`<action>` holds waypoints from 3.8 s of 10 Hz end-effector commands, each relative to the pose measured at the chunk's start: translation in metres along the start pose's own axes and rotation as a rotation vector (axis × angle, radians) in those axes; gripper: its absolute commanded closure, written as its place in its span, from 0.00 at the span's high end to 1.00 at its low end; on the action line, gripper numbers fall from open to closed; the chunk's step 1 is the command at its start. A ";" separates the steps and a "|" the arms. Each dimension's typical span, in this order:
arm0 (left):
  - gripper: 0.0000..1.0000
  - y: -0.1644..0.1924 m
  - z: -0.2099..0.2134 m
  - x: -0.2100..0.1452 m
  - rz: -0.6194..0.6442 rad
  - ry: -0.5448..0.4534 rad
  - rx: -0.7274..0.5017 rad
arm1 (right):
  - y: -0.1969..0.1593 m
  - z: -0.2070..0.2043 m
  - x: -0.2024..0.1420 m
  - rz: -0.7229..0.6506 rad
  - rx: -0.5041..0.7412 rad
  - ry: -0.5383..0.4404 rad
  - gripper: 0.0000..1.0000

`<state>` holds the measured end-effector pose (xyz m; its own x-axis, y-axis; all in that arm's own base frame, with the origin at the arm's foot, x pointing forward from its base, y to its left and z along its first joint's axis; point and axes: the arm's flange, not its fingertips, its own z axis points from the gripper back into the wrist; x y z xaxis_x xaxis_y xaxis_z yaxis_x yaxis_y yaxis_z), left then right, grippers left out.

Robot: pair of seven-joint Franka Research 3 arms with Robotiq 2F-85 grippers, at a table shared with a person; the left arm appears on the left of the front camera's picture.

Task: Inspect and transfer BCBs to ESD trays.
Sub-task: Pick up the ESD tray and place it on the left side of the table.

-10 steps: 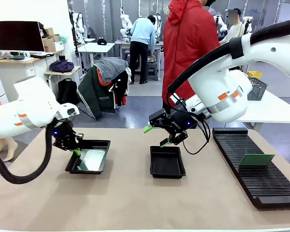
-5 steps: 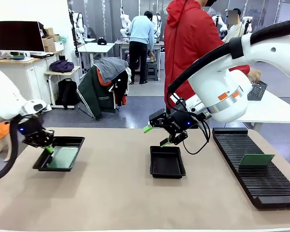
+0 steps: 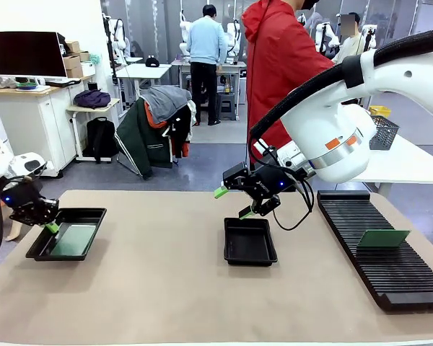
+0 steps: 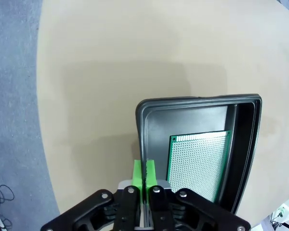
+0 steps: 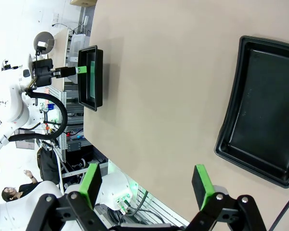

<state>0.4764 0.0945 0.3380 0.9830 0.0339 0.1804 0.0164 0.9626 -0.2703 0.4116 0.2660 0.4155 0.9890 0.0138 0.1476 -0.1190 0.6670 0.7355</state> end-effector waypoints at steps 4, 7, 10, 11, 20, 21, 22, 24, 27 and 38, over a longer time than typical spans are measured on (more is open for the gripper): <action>0.03 0.018 -0.029 -0.010 0.019 -0.060 0.005 | 0.003 0.001 0.001 -0.012 -0.016 0.003 1.00; 0.03 0.021 -0.040 -0.014 0.016 -0.077 -0.007 | 0.003 0.001 0.001 -0.012 -0.016 0.003 1.00; 0.03 0.015 -0.029 -0.007 0.036 -0.034 0.017 | 0.003 0.001 0.001 -0.012 -0.016 0.003 1.00; 0.03 0.015 -0.029 -0.007 0.036 -0.034 0.017 | 0.003 0.001 0.001 -0.012 -0.016 0.003 1.00; 1.00 -0.011 0.003 -0.014 0.012 0.002 0.175 | 0.003 0.001 0.001 -0.012 -0.016 0.003 1.00; 1.00 -0.020 0.013 -0.015 0.009 0.018 0.217 | 0.003 0.001 0.001 -0.012 -0.016 0.003 1.00; 1.00 -0.028 0.022 -0.016 0.004 0.052 0.253 | 0.003 0.001 0.001 -0.012 -0.016 0.003 1.00; 1.00 -0.044 0.044 -0.019 -0.004 0.105 0.315 | 0.003 0.001 0.001 -0.012 -0.016 0.003 1.00; 1.00 -0.068 0.075 -0.022 -0.025 0.112 0.355 | 0.003 0.001 0.001 -0.012 -0.016 0.003 1.00; 1.00 -0.077 0.095 -0.020 -0.042 0.124 0.331 | 0.003 0.001 0.001 -0.012 -0.016 0.003 1.00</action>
<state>0.4372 0.0453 0.4477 0.9979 -0.0217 0.0604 0.0180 0.9980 0.0600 0.4116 0.2660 0.4155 0.9890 0.0137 0.1476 -0.1190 0.6670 0.7355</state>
